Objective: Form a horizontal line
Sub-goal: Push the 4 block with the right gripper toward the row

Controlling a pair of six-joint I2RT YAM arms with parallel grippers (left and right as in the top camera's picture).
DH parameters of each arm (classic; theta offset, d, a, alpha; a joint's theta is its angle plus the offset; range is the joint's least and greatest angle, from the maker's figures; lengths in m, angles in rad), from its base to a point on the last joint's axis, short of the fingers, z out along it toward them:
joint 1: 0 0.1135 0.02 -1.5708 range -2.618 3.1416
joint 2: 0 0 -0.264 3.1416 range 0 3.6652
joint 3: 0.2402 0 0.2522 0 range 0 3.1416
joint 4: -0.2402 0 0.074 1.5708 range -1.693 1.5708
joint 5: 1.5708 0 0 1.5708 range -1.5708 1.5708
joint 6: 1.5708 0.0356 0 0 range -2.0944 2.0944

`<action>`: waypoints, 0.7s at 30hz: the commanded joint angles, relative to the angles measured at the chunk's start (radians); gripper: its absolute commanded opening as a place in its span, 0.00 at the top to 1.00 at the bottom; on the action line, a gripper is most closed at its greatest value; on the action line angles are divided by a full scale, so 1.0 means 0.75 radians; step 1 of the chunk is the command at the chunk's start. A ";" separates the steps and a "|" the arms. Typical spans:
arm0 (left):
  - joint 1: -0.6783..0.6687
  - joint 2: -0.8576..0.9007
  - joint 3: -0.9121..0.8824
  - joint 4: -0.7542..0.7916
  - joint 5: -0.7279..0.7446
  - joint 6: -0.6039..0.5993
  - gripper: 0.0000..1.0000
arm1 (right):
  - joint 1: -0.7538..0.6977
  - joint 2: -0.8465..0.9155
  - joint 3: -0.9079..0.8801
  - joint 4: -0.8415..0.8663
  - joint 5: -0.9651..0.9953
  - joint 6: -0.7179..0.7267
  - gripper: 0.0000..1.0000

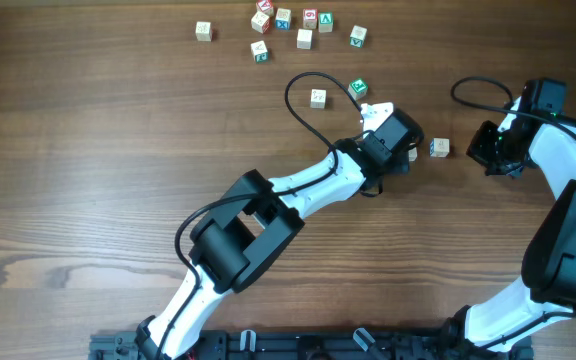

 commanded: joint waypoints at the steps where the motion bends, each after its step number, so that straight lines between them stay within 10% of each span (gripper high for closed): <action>1: -0.013 0.087 -0.021 0.018 0.012 -0.013 0.80 | 0.002 0.013 0.005 0.001 -0.040 -0.030 0.96; 21: -0.045 0.094 -0.021 0.108 -0.015 -0.012 0.81 | 0.008 0.073 0.005 0.014 -0.201 -0.033 0.96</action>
